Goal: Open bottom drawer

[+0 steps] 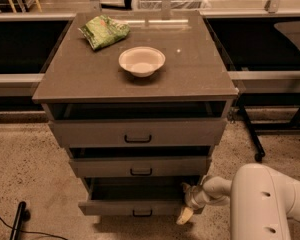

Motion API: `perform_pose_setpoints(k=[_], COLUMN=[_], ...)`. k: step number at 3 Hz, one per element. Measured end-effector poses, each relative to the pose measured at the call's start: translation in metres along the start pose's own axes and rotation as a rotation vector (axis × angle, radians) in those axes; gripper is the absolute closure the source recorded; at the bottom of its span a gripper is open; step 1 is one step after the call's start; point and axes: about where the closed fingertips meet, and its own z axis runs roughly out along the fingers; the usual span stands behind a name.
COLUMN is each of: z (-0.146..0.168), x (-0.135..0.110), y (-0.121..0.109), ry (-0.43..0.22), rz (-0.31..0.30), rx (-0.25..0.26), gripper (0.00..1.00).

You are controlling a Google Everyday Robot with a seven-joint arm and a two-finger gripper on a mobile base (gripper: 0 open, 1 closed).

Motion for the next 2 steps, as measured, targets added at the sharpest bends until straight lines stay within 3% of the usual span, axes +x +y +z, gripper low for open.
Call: perform_pose_setpoints(k=[1, 2], z=[0.002, 0.005], x=[0.009, 0.009], y=[0.009, 0.037], ry=[-0.007, -0.035], rz=[0.027, 0.024], rx=[-0.018, -0.082], gripper=[0.0, 0.19])
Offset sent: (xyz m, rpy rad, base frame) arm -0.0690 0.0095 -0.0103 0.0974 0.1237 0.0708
